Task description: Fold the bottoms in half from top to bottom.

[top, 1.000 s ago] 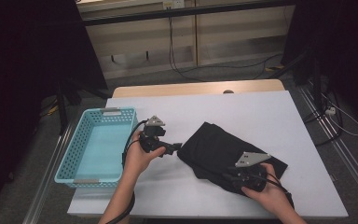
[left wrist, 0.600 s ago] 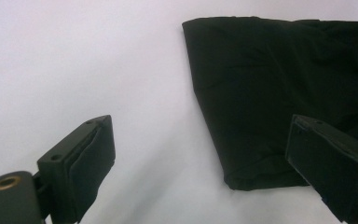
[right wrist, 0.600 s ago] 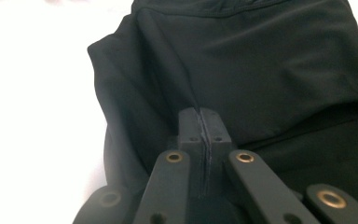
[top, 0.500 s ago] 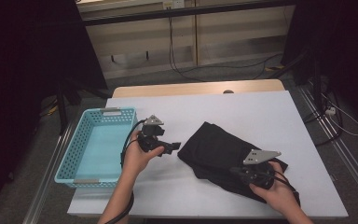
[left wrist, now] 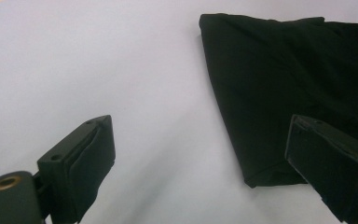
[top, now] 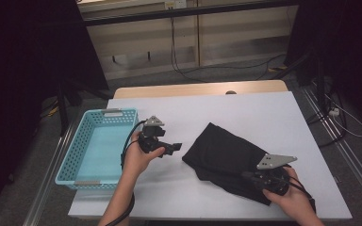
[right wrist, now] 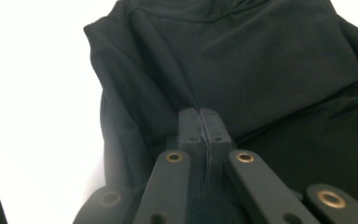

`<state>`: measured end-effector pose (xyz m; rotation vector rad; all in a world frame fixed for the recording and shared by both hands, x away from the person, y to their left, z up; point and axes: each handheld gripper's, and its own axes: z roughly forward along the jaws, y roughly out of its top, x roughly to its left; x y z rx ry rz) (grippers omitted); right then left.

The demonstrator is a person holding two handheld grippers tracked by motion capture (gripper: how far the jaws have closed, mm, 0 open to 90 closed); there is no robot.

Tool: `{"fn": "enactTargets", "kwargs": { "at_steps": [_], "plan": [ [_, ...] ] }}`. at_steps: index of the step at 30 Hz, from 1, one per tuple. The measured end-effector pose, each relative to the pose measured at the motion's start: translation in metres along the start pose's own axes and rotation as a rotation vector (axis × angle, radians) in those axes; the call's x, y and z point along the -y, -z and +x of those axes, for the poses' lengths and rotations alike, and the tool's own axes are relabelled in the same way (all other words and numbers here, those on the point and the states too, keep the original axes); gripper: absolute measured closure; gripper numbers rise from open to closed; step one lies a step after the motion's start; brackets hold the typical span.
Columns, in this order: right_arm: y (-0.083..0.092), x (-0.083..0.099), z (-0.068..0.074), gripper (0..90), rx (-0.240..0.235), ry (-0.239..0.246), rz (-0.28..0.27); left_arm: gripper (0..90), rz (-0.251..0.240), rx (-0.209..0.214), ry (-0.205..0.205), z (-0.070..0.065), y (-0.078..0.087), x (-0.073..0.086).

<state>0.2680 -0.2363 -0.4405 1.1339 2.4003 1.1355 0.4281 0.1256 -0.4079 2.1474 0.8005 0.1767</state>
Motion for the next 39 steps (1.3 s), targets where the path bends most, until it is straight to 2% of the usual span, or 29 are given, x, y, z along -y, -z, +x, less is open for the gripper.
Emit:
{"fn": "enactTargets", "kwargs": {
  "at_steps": [4, 10, 26, 32, 39],
  "plan": [
    [0.002, 0.0, 0.001, 89.3, 0.001, -0.001, -0.018, 8.3, 0.008, -0.001, -0.005, 0.0, -0.001, 0.0],
    [-0.001, 0.002, 0.001, 89.3, -0.004, -0.002, -0.005, 8.3, 0.009, 0.0, -0.007, 0.001, -0.001, 0.001],
    [0.003, 0.004, 0.002, 89.3, -0.015, -0.02, -0.016, 8.3, 0.005, 0.0, 0.001, 0.002, -0.001, 0.001],
    [0.007, 0.004, 0.0, 89.3, -0.006, -0.026, -0.024, 8.3, 0.012, 0.006, 0.001, 0.004, -0.002, 0.001],
    [0.01, 0.007, -0.004, 89.4, 0.009, -0.032, -0.005, 8.2, 0.009, 0.014, 0.0, 0.006, 0.0, 0.001]
  ]
}}
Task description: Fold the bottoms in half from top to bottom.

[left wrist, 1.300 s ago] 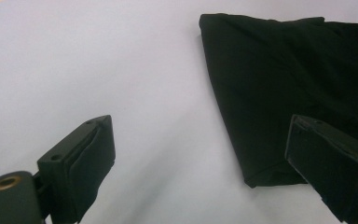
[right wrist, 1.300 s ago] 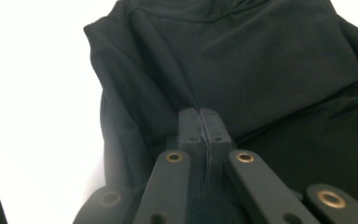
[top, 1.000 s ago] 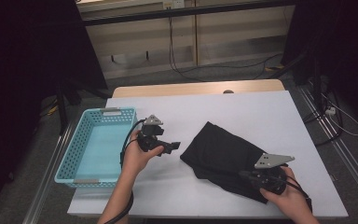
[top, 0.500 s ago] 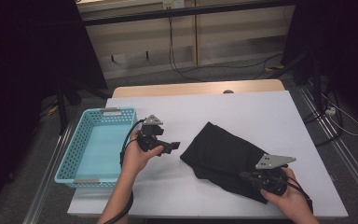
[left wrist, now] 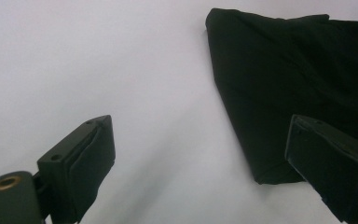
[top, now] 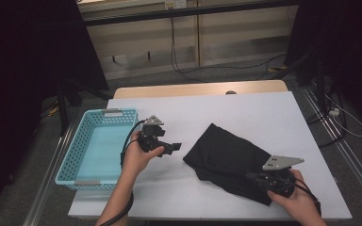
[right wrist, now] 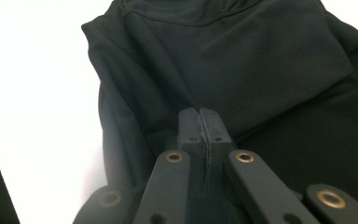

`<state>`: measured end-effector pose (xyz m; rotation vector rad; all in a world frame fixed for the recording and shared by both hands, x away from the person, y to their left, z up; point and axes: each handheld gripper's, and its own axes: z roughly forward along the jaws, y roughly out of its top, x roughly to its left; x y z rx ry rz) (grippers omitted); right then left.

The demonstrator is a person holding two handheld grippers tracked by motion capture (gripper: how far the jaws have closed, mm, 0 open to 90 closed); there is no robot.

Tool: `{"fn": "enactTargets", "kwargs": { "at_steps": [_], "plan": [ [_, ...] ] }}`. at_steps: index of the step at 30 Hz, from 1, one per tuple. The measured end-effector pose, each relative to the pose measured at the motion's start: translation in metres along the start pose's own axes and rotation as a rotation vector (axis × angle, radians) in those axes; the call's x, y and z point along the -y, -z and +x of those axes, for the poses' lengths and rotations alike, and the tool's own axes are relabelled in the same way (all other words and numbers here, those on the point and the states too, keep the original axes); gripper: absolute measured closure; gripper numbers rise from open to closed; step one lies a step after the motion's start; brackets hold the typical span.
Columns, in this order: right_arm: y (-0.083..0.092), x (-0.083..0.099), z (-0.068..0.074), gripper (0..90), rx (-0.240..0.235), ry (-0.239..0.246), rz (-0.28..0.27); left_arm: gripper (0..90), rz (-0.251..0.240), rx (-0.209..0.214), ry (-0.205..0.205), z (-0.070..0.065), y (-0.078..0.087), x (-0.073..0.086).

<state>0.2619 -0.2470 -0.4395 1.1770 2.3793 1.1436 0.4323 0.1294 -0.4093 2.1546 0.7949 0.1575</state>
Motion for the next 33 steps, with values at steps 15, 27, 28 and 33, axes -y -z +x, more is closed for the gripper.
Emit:
{"fn": "enactTargets", "kwargs": {
  "at_steps": [15, 27, 28, 33],
  "plan": [
    [0.009, 0.007, -0.001, 89.3, 0.022, -0.017, -0.007, 8.2, -0.013, -0.007, 0.004, 0.005, 0.015, 0.015],
    [0.013, 0.007, 0.004, 89.3, 0.027, -0.01, -0.038, 8.2, -0.029, 0.008, -0.004, 0.0, 0.014, 0.017],
    [0.014, 0.008, 0.004, 89.3, 0.028, -0.012, -0.041, 8.2, -0.026, 0.009, -0.004, 0.0, 0.014, 0.017],
    [0.017, 0.01, 0.004, 89.3, 0.028, -0.012, -0.043, 8.1, -0.035, 0.006, 0.002, 0.002, 0.015, 0.018]
  ]
}}
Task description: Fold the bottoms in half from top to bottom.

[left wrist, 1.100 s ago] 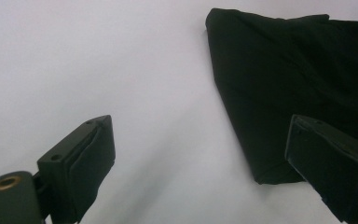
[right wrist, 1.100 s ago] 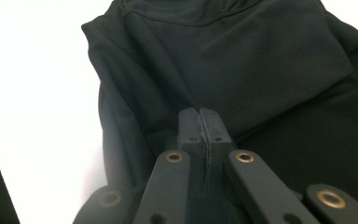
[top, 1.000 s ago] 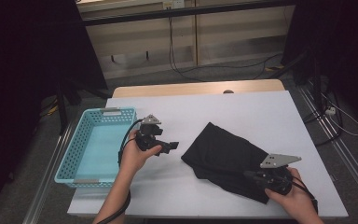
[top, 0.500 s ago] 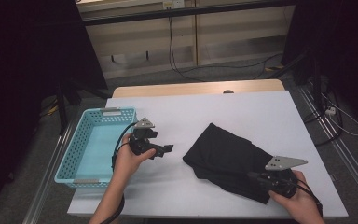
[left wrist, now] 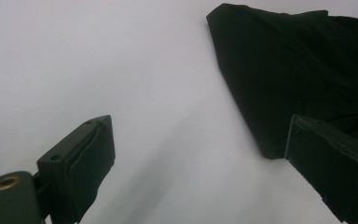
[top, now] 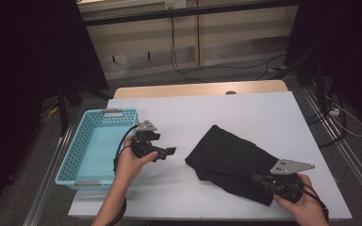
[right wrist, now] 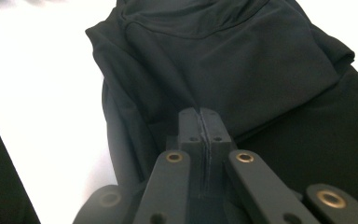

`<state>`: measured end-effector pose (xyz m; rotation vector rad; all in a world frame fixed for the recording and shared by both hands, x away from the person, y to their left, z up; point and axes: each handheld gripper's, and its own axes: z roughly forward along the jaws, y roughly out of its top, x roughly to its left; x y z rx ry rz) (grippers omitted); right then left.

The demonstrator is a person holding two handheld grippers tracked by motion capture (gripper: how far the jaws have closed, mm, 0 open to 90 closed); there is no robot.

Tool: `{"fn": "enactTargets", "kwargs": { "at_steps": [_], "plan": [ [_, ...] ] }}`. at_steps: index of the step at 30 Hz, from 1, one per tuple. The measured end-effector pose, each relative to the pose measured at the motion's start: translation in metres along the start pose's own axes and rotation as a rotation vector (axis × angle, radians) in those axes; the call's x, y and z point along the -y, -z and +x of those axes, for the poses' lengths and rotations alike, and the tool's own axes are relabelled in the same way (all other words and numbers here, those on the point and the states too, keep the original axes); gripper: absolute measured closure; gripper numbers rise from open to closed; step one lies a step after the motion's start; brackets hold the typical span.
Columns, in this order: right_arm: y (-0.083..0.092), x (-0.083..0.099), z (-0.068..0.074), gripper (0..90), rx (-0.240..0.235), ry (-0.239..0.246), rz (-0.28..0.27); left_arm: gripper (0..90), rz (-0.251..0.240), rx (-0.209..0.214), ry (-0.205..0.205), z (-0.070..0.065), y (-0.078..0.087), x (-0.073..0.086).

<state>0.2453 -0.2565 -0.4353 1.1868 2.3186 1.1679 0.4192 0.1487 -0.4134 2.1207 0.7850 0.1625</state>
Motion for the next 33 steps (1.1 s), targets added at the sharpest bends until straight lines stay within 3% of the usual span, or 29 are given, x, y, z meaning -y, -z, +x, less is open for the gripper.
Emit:
{"fn": "enactTargets", "kwargs": {
  "at_steps": [26, 32, 33],
  "plan": [
    [0.0076, 0.0074, 0.0004, 88.9, 0.002, -0.002, 0.006, 8.0, 0.0, 0.016, -0.013, -0.0009, -0.0034, -0.0029],
    [0.0, 0.006, -0.0024, 70.4, 0.028, -0.007, 0.019, 8.1, 0.002, 0.022, -0.013, -0.0012, -0.0045, -0.0041],
    [-0.001, 0.0027, -0.0057, 66.6, 0.055, -0.01, 0.012, 8.1, 0.002, 0.021, -0.012, -0.0011, -0.0047, -0.0042]
  ]
}}
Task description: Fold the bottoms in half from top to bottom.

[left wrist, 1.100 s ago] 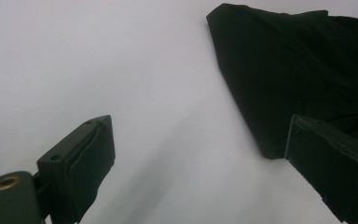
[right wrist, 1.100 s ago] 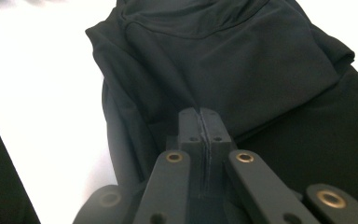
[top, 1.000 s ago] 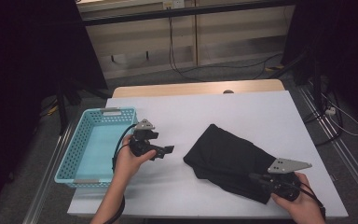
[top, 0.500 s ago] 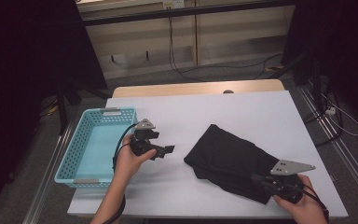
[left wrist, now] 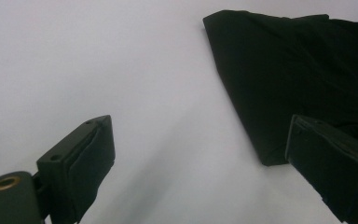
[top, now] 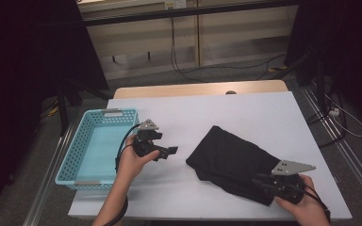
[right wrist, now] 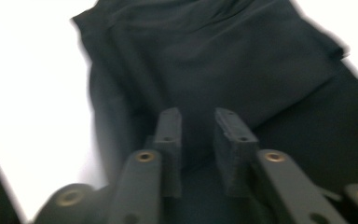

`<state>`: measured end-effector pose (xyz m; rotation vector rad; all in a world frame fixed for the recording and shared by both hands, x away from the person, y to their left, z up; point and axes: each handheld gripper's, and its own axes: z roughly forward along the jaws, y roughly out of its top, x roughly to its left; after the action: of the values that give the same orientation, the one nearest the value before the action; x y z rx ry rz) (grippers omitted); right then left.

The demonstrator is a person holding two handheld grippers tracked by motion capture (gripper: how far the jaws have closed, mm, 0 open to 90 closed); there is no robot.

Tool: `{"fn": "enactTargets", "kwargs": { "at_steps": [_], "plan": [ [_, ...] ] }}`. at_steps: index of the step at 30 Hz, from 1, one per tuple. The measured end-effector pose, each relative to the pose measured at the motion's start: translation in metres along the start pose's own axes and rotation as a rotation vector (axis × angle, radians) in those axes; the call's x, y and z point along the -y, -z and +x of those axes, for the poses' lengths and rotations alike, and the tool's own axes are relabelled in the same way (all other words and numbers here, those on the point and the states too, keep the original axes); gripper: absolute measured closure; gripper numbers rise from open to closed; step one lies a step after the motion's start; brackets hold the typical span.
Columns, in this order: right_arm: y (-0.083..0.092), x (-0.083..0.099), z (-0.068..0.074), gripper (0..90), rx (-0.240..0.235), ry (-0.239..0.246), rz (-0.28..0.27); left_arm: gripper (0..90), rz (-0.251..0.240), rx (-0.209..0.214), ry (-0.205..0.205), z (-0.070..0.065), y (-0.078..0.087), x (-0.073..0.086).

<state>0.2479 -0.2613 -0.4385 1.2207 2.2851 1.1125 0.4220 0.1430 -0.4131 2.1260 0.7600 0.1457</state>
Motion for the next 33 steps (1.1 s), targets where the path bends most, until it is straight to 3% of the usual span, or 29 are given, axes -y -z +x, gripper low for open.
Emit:
{"fn": "enactTargets", "kwargs": {
  "at_steps": [5, 12, 16, 18, 19, 22, 25, 29, 33],
  "plan": [
    [-0.012, -0.018, -0.024, 64.1, 0.093, -0.028, -0.01, 8.1, 0.0, -0.002, 0.001, 0.0, 0.0, -0.001],
    [-0.046, -0.05, -0.047, 64.0, 0.165, 0.017, 0.019, 8.1, -0.006, 0.002, 0.004, 0.0, -0.001, -0.001],
    [-0.063, -0.055, -0.049, 69.4, 0.135, 0.011, 0.077, 8.1, -0.006, 0.003, 0.002, 0.001, 0.001, -0.002],
    [-0.07, -0.053, -0.049, 77.2, 0.129, 0.031, 0.117, 8.1, -0.01, 0.004, 0.004, 0.002, 0.001, -0.002],
    [-0.071, -0.053, -0.049, 85.0, 0.119, 0.021, 0.105, 8.1, -0.011, 0.003, 0.004, 0.002, 0.002, -0.002],
    [-0.065, -0.06, -0.052, 86.7, 0.096, 0.009, 0.083, 8.1, -0.013, -0.016, 0.005, 0.0, 0.002, -0.002],
    [-0.059, -0.07, -0.056, 86.9, 0.085, -0.016, 0.024, 8.1, -0.008, 0.004, 0.001, 0.001, 0.0, -0.003],
    [-0.065, -0.078, -0.063, 86.8, 0.096, -0.015, 0.02, 8.1, 0.001, 0.006, -0.004, 0.0, -0.001, -0.003],
    [-0.08, -0.077, -0.069, 86.6, 0.103, -0.049, 0.042, 8.1, -0.001, 0.005, 0.0, 0.001, -0.002, -0.002]
  ]
}}
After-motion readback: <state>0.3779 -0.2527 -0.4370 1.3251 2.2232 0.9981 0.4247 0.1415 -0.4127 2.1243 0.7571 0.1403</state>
